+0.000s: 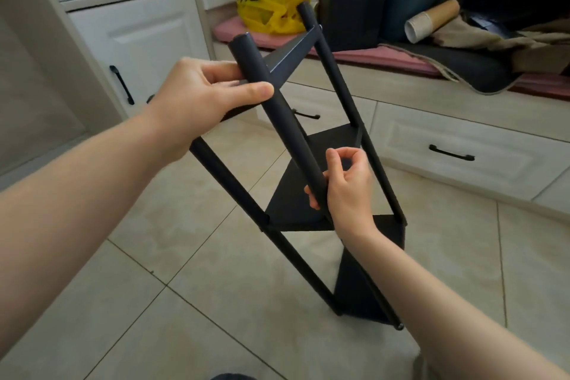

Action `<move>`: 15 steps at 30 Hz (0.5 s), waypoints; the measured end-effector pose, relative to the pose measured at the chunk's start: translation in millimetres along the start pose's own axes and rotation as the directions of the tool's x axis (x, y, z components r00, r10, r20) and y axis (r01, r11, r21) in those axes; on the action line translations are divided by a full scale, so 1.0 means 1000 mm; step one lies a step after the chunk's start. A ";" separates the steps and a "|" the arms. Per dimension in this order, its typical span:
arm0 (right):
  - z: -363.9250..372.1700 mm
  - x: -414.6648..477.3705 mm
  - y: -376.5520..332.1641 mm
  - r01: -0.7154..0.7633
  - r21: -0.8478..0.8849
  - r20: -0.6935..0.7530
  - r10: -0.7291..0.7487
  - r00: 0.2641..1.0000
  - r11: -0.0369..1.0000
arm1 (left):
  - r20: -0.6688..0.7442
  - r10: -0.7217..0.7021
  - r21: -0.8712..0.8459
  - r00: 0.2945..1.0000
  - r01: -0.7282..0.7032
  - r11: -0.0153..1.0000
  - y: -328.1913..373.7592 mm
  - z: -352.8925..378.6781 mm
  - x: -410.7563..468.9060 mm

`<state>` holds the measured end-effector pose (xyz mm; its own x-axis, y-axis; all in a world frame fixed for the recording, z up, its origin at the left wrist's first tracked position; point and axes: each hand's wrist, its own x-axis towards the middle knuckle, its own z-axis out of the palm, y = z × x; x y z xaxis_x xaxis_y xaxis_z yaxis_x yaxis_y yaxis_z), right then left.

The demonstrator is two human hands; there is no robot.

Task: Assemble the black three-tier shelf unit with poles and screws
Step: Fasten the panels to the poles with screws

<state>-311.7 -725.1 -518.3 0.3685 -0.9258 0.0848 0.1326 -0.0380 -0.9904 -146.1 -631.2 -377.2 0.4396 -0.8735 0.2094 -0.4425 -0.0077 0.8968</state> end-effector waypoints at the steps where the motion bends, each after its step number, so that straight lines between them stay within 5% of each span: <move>1: 0.002 0.003 0.001 -0.001 -0.024 0.010 0.001 1.000 1.000 | -0.020 -0.017 -0.014 1.000 0.017 1.000 -0.008 -0.002 0.000; 8: 0.003 0.019 0.026 0.046 -0.211 0.059 -0.035 0.998 0.976 | -0.155 -0.129 -0.210 0.980 0.095 0.973 -0.083 0.001 -0.018; 15: -0.008 0.019 0.076 0.082 -0.403 0.154 -0.020 0.988 0.912 | -0.110 -0.331 -0.327 0.937 0.281 0.903 -0.167 0.016 -0.055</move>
<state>-302.0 -748.8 -592.3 0.5032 -0.8557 0.1206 -0.2196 -0.2616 -0.9399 -109.2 -589.5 -544.8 0.6447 -0.7623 -0.0580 -0.0207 -0.0932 0.9954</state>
